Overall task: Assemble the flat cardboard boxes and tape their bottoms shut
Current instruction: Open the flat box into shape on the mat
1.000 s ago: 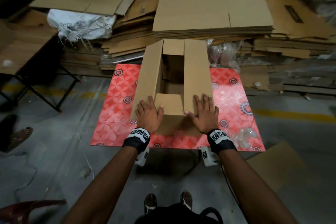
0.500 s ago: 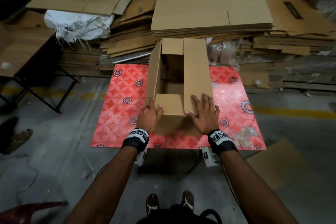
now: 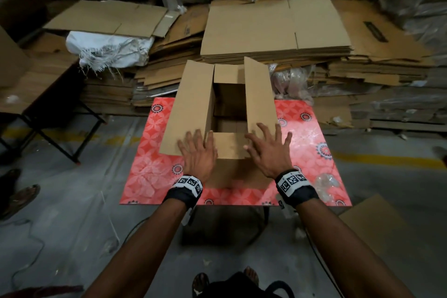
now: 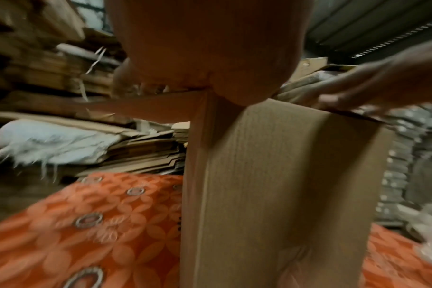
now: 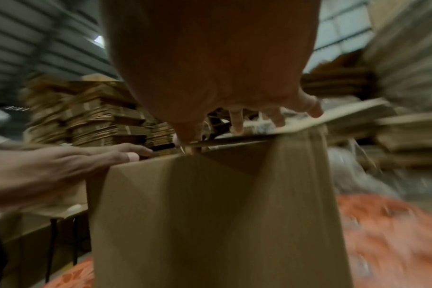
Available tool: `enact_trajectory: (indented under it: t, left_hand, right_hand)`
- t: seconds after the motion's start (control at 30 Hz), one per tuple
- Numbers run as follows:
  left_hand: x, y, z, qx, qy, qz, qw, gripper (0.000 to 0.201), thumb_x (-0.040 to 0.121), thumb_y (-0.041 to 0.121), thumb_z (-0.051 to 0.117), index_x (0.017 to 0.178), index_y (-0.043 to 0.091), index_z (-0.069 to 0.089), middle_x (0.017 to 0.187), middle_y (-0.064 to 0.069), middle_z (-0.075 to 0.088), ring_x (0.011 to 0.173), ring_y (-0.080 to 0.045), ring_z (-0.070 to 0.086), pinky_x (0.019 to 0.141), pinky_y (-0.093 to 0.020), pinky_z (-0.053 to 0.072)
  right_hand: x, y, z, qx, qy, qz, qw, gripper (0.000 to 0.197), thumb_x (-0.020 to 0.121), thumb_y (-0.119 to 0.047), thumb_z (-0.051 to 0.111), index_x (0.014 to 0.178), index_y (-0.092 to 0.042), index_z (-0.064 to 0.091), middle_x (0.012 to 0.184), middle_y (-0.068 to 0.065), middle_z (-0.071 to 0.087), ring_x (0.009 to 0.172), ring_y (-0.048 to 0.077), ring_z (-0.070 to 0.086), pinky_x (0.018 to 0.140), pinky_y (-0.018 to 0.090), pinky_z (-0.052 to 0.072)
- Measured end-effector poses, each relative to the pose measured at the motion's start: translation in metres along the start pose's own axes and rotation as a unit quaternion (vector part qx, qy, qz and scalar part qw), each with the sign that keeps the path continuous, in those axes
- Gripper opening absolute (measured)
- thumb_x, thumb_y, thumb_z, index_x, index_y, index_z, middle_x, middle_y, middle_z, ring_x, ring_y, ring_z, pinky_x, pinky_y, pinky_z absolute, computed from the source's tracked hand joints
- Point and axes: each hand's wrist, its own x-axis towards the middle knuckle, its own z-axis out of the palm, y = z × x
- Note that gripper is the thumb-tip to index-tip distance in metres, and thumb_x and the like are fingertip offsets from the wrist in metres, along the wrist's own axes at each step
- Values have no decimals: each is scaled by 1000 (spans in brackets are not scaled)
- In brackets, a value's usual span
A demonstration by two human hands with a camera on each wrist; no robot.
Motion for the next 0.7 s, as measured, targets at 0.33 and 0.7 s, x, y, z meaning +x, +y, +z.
enact_trajectory:
  t: [0.33, 0.7]
  left_hand:
    - [-3, 22, 16, -151, -10, 105, 983, 67, 99, 64, 16, 157, 33, 28, 167, -1, 25, 157, -24, 11, 125, -54, 0]
    - [-2, 20, 24, -72, 4, 129, 989, 70, 102, 62, 19, 161, 24, 23, 169, -3, 21, 155, -21, 16, 123, -53, 13]
  right_hand:
    - [-42, 68, -28, -73, 203, 173, 961, 33, 90, -34, 61, 107, -8, 71, 152, 16, 47, 154, 32, 20, 123, 58, 14]
    - [-49, 52, 48, 267, 46, 268, 925, 56, 94, -57, 64, 115, -5, 59, 117, 17, 66, 112, 38, 59, 90, 43, 46]
